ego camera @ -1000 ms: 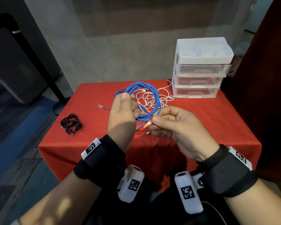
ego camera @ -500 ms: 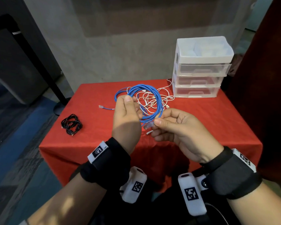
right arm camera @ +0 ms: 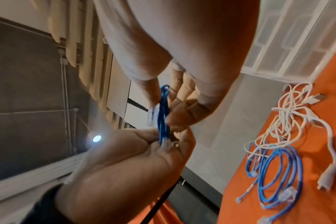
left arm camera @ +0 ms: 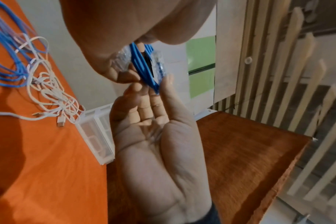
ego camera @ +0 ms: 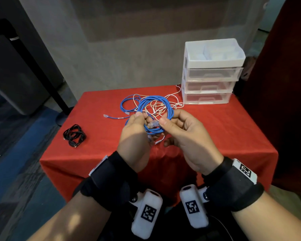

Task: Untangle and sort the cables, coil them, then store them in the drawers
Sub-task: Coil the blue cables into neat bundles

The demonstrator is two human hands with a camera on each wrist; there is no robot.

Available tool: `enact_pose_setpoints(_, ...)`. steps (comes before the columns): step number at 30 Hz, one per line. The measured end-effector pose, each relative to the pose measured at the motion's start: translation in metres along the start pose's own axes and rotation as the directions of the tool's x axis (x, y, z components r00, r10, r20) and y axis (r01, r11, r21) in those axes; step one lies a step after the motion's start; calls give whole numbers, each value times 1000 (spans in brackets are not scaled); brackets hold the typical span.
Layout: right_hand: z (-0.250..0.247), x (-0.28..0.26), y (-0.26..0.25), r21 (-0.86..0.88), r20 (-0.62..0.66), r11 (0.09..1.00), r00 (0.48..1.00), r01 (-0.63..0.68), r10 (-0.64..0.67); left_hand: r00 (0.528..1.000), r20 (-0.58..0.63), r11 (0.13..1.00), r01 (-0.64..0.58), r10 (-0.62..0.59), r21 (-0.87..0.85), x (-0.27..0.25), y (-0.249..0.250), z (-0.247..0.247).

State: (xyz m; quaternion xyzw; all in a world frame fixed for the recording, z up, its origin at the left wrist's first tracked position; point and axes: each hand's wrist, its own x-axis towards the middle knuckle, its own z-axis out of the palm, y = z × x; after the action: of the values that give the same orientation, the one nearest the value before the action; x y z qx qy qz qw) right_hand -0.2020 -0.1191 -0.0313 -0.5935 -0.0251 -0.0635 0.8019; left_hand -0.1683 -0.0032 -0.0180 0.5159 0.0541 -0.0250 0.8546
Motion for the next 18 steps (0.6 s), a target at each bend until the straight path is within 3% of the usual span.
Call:
enact_pose_setpoints(4, -4, 2, 3, 24, -38, 1000, 999, 9, -8, 999, 36, 1000, -4, 3, 28, -7, 4, -1)
enact_pose_setpoints(6, -8, 1, 5, 48, -15, 999, 1000, -7, 8, 994, 109, 994, 10, -21, 105, -10, 7, -5)
enact_pose_setpoints(10, -15, -4, 6, 89, 41, 996, 999, 3, -6, 957, 276, 956, 2, -88, 295, -14, 11, -15)
enact_pose_setpoints(18, -30, -3, -2, 39, 165, 998, 985, -59, 51, 891, 431, 940, -17, -140, 341, -17, 25, -28)
